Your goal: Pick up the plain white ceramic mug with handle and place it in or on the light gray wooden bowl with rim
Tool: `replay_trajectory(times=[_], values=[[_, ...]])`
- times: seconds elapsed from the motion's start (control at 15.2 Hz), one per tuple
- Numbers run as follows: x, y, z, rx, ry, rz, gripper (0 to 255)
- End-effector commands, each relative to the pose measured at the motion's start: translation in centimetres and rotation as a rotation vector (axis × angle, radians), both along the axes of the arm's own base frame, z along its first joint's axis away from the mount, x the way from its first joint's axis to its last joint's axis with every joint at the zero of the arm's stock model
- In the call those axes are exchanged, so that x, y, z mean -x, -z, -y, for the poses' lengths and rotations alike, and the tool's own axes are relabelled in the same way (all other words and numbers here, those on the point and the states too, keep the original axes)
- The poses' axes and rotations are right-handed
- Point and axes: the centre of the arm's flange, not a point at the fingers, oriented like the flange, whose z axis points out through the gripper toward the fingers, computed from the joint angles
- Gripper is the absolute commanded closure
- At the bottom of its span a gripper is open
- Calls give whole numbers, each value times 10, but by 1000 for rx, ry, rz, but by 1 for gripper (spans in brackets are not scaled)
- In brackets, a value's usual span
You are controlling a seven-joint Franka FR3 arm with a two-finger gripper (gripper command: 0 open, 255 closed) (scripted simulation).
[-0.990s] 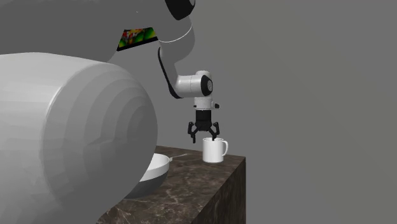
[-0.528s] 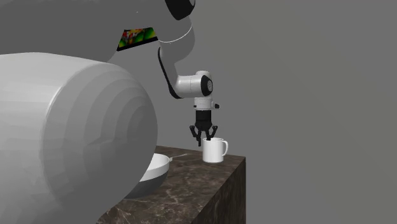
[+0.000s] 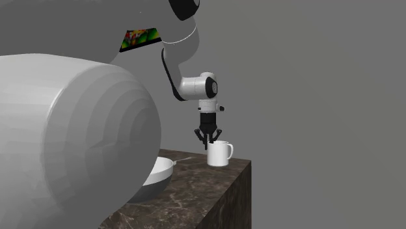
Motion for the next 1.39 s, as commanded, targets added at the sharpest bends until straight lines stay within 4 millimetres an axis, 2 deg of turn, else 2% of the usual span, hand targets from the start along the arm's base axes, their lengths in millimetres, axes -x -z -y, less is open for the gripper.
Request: replay_trajectory(times=[0.0,1.32], values=[[0,-5,0,0,0,0,255],[0,-111,0,0,0,0,255]])
